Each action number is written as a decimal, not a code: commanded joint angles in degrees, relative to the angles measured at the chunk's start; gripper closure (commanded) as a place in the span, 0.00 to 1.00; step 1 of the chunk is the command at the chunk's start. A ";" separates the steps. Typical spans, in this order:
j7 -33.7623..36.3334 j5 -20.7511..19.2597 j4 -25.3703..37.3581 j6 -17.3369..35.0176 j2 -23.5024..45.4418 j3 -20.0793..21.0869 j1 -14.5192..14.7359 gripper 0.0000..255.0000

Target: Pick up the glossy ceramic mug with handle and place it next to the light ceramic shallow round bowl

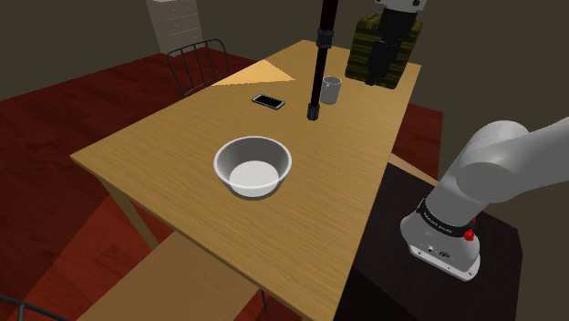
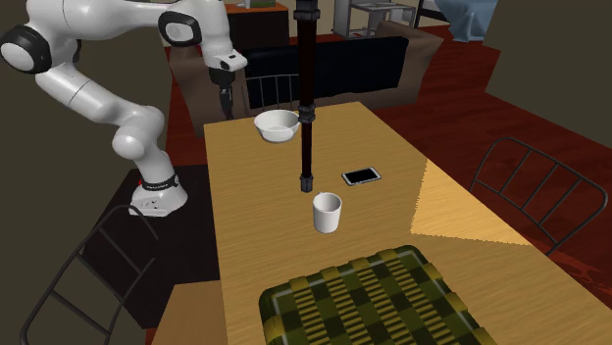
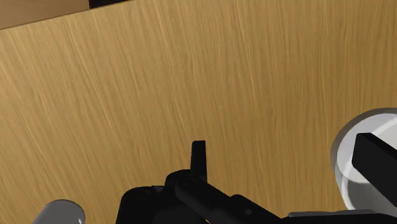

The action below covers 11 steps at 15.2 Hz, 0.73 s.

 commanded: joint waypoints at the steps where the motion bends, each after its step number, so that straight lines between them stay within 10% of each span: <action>1: 0.00 0.00 0.00 0.00 0.00 0.00 0.00 0.00; 11: -8.27 -2.53 6.42 11.90 17.70 -8.15 -2.25 0.00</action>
